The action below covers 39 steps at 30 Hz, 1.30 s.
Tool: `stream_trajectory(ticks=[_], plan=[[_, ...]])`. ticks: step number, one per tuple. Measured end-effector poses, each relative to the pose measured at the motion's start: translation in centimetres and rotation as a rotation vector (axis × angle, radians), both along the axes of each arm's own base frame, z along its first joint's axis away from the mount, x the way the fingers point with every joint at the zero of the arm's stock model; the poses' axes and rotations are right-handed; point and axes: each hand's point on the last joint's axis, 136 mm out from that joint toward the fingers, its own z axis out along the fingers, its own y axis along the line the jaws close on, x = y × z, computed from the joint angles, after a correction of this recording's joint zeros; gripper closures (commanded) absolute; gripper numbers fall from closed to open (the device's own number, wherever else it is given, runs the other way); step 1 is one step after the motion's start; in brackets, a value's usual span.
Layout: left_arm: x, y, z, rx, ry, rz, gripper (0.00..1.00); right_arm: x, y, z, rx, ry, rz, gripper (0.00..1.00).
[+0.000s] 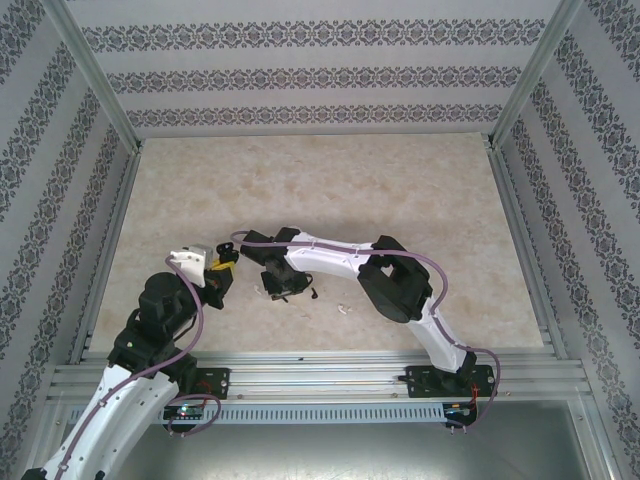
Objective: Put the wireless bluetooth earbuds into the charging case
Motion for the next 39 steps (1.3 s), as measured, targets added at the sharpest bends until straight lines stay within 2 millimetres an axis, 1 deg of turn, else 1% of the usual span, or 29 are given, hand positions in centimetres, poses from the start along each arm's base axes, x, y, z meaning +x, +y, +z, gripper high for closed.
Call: stream_trajectory(ticks=[5,11,14,15,18,21,24,29,32,35,37,39], plan=[[-0.2,-0.7,0.0,-0.017,-0.006,-0.042,1.0,0.2,-0.2,0.0,0.0,-0.001,0.004,0.8],[-0.3,-1.4,0.6,-0.036,-0.024,-0.08,1.0,0.2,-0.8,0.5,0.079,-0.022,-0.023,0.84],[-0.4,-1.7,1.0,-0.05,-0.035,-0.096,1.0,0.6,-1.8,1.4,0.125,-0.041,-0.061,0.86],[-0.4,-1.8,1.2,-0.057,-0.04,-0.102,1.0,1.0,-2.0,2.1,0.146,-0.054,-0.074,0.86],[-0.4,-2.3,1.4,-0.081,-0.055,-0.124,1.0,2.1,-2.4,4.9,0.215,-0.107,-0.103,0.86],[-0.3,-3.0,1.3,-0.11,-0.058,-0.154,1.0,3.3,-2.3,8.8,0.304,-0.188,-0.12,0.86],[0.0,-3.9,1.6,-0.135,-0.078,-0.199,1.0,3.7,-2.5,13.1,0.394,-0.265,-0.127,0.85],[0.8,-5.6,2.5,-0.164,-0.119,-0.278,1.0,3.3,-3.1,20.0,0.526,-0.374,-0.094,0.85],[1.3,-6.4,3.2,-0.179,-0.147,-0.321,1.0,2.8,-3.5,23.3,0.592,-0.433,-0.074,0.85],[1.6,-7.1,3.7,-0.189,-0.17,-0.357,1.0,2.0,-3.5,26.2,0.658,-0.487,-0.047,0.85],[1.7,-7.5,3.9,-0.195,-0.182,-0.377,1.0,1.5,-3.2,27.8,0.703,-0.517,-0.029,0.85],[1.7,-7.7,4.3,-0.201,-0.202,-0.394,1.0,1.1,-2.7,28.8,0.735,-0.538,-0.006,0.85]])
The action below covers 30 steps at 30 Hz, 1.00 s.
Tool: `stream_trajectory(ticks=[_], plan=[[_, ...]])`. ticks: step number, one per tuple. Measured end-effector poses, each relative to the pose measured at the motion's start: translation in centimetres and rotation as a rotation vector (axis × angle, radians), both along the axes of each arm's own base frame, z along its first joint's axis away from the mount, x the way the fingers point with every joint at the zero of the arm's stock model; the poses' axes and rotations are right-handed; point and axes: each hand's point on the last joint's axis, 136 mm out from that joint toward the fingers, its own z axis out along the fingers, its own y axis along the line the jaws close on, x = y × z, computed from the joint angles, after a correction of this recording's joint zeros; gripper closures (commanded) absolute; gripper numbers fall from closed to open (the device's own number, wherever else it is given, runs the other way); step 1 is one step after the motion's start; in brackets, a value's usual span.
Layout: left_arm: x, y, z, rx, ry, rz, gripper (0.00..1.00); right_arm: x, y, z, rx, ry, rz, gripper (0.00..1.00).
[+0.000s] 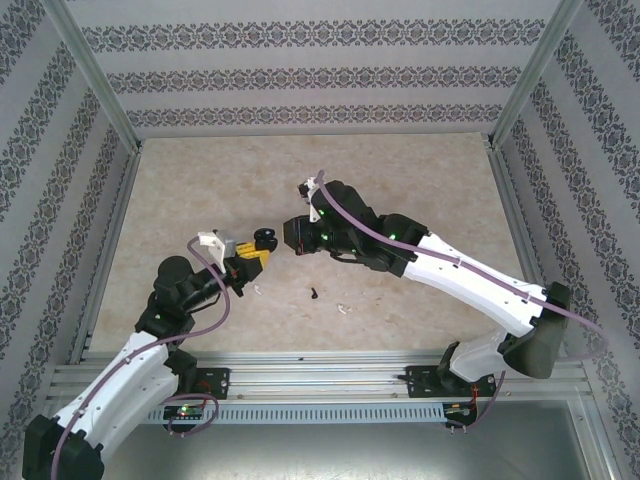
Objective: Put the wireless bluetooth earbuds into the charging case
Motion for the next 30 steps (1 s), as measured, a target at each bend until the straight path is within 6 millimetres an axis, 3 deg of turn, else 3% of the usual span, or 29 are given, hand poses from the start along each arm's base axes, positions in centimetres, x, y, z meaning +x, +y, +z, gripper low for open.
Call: stream_trajectory(ticks=[12,30], plan=[[0.6,-0.5,3.9,-0.099,-0.139,-0.018,1.0,0.2,2.5,3.9,0.166,-0.092,0.033,0.85],[0.9,-0.4,3.9,-0.127,-0.139,-0.008,1.0,1.1,3.3,1.4,0.234,-0.012,-0.037,0.85]])
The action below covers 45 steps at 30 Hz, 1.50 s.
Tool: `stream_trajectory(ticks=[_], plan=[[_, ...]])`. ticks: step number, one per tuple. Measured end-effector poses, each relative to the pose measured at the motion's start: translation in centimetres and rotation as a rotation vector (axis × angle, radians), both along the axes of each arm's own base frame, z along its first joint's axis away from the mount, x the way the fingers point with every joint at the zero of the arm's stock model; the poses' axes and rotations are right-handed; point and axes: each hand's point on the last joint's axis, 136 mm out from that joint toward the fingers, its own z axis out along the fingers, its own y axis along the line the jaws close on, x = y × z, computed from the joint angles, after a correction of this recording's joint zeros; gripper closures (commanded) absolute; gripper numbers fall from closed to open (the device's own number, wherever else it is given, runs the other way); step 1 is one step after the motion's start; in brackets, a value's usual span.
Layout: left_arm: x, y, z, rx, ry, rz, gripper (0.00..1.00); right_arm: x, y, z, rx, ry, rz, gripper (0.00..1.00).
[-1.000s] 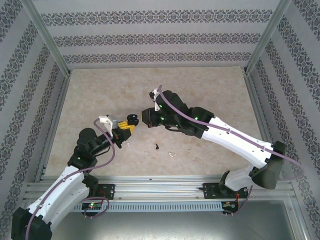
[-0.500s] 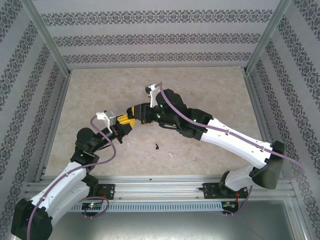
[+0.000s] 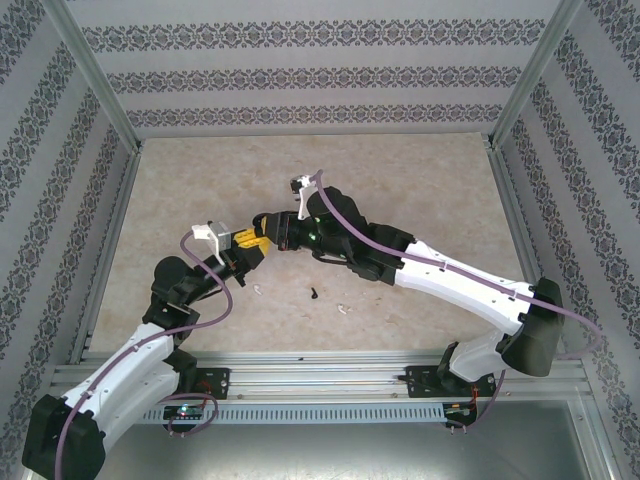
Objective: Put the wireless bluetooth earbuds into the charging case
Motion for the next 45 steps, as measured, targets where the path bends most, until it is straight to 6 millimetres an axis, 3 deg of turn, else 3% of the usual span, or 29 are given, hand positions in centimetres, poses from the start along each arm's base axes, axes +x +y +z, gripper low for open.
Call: stream_trajectory(ticks=[14,45], plan=[[-0.3,0.0,0.4,-0.004,-0.013,-0.005,1.0,0.7,-0.6,1.2,0.042,-0.019,-0.056,0.85],[-0.2,0.1,0.3,-0.003,-0.009,0.001,1.0,1.0,-0.4,0.3,0.072,-0.018,-0.074,0.85]])
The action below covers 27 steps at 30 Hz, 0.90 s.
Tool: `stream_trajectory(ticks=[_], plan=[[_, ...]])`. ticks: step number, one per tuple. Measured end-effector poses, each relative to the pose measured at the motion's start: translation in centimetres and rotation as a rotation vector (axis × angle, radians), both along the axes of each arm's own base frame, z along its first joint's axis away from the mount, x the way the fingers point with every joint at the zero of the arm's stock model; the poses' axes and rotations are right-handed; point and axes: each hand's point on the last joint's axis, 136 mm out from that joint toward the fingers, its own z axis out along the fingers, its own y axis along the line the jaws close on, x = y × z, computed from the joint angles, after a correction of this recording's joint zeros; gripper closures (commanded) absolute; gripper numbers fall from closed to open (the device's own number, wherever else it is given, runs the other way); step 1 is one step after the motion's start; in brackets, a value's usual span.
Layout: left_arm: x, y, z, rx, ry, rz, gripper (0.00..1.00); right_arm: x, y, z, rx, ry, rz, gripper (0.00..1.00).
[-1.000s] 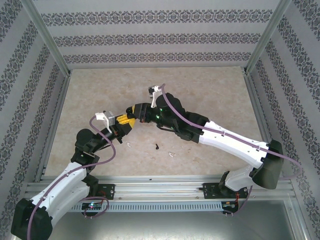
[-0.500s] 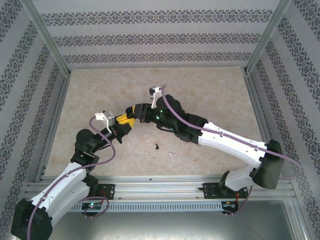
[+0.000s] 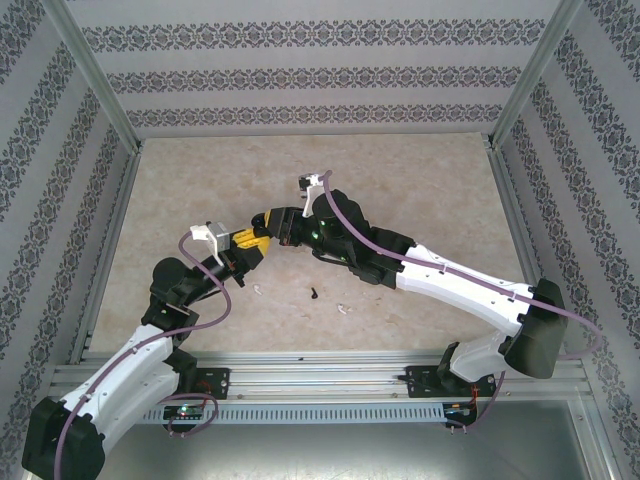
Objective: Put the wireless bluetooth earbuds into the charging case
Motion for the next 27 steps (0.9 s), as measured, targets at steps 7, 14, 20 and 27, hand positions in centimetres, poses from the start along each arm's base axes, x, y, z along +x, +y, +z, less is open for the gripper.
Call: stream_trajectory(ticks=[7,14,20,27], plan=[[0.03,0.03,0.01,-0.001,0.0,0.003,1.0,-0.01,-0.02,0.22,-0.002,-0.002,0.001,0.84],[0.07,0.02,-0.04,0.0,0.002,0.003,1.0,-0.05,-0.02,0.25,-0.004,0.0,0.002,0.84],[0.16,-0.02,-0.21,0.002,0.007,0.003,1.0,-0.05,0.0,0.56,-0.001,-0.002,0.003,0.84],[0.32,-0.08,-0.48,0.006,0.016,0.003,1.0,-0.06,-0.01,0.57,-0.001,-0.002,0.003,0.84]])
